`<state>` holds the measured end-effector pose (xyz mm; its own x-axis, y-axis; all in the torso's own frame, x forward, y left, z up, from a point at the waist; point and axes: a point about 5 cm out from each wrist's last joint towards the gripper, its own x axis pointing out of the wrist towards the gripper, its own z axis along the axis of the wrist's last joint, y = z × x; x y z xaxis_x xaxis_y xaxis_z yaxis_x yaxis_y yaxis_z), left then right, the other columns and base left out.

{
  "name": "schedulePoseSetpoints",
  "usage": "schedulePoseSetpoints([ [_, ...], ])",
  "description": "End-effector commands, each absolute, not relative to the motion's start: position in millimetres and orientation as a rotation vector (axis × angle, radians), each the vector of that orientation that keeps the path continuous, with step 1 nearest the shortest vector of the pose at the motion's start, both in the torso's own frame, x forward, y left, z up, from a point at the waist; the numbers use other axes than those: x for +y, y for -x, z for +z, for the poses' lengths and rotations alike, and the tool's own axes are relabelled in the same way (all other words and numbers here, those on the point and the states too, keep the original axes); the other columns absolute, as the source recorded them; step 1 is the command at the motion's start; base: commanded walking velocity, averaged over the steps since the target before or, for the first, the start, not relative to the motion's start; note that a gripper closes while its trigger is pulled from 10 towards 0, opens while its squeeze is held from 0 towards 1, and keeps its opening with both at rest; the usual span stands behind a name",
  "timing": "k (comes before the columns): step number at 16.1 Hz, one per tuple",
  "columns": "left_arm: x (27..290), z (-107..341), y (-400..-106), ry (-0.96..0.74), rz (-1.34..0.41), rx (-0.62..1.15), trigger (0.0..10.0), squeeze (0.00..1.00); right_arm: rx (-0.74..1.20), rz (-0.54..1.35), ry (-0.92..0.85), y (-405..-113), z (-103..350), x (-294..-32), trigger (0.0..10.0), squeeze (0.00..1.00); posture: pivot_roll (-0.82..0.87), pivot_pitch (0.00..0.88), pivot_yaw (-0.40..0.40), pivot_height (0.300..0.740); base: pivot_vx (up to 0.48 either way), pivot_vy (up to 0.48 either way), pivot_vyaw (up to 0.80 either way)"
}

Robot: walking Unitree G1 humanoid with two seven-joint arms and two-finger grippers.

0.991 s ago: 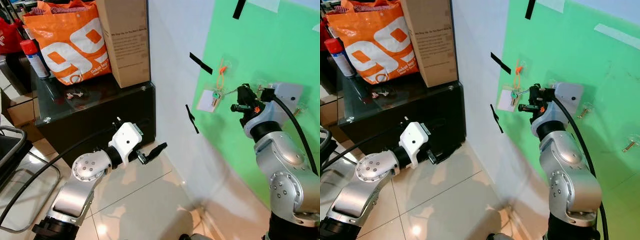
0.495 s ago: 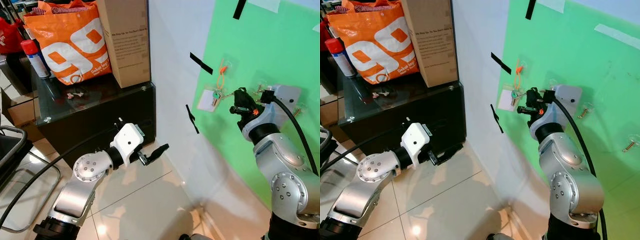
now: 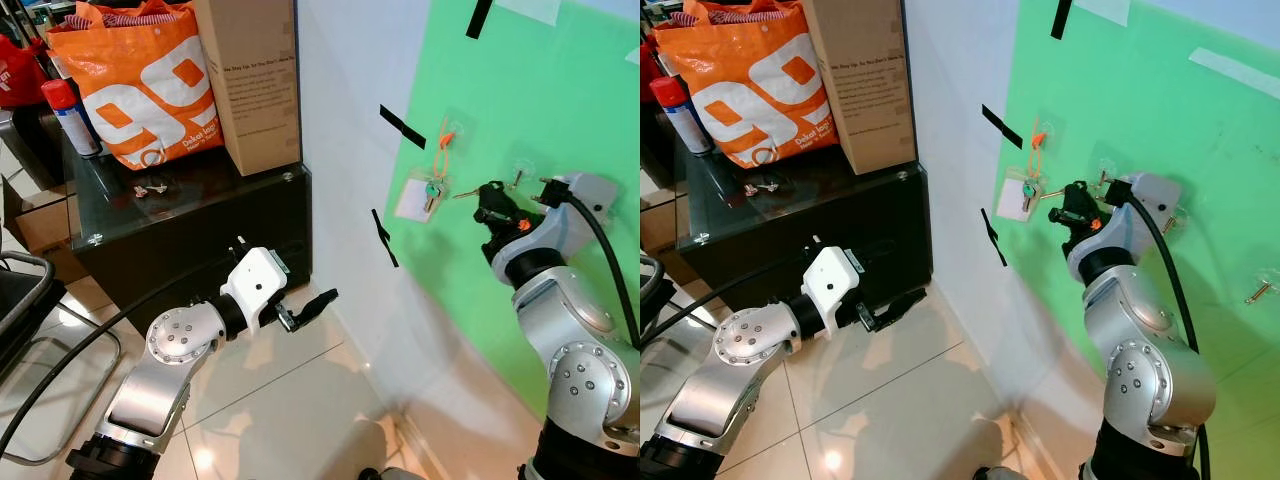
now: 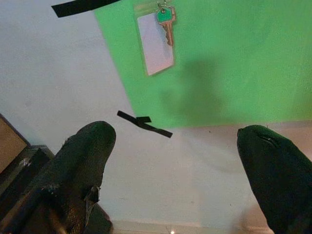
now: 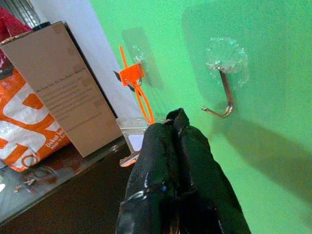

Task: Hang keys on a hook

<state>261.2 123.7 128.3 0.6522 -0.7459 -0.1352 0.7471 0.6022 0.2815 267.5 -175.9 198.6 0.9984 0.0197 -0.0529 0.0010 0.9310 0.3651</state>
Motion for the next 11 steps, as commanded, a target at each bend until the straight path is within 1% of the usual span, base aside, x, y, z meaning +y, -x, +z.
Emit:
schedulePoseSetpoints([
  [1,125,131,-261,-0.326,-0.871,-0.001,10.0,0.0,0.057,0.01,-0.392,-269,201,-176,10.0,0.0,-0.06,0.0,0.013,0.74,0.0,0.0,0.0],
  [4,124,131,-261,-0.327,-0.876,-0.001,10.0,0.0,0.073,0.013,-0.49,-270,200,-177,10.0,0.0,-0.05,0.0,0.013,0.74,0.0,0.0,0.0],
  [6,124,131,-261,-0.327,-0.876,0.001,10.0,0.0,0.092,0.014,-0.518,-270,198,-178,10.0,0.0,-0.05,0.0,0.013,0.74,0.0,0.0,0.0],
  [11,122,132,-262,-0.326,-0.88,0.0,10.0,0.0,0.176,0.022,-0.518,-267,183,-176,10.0,0.0,-0.05,0.0,0.015,0.74,0.0,0.0,0.0],
])
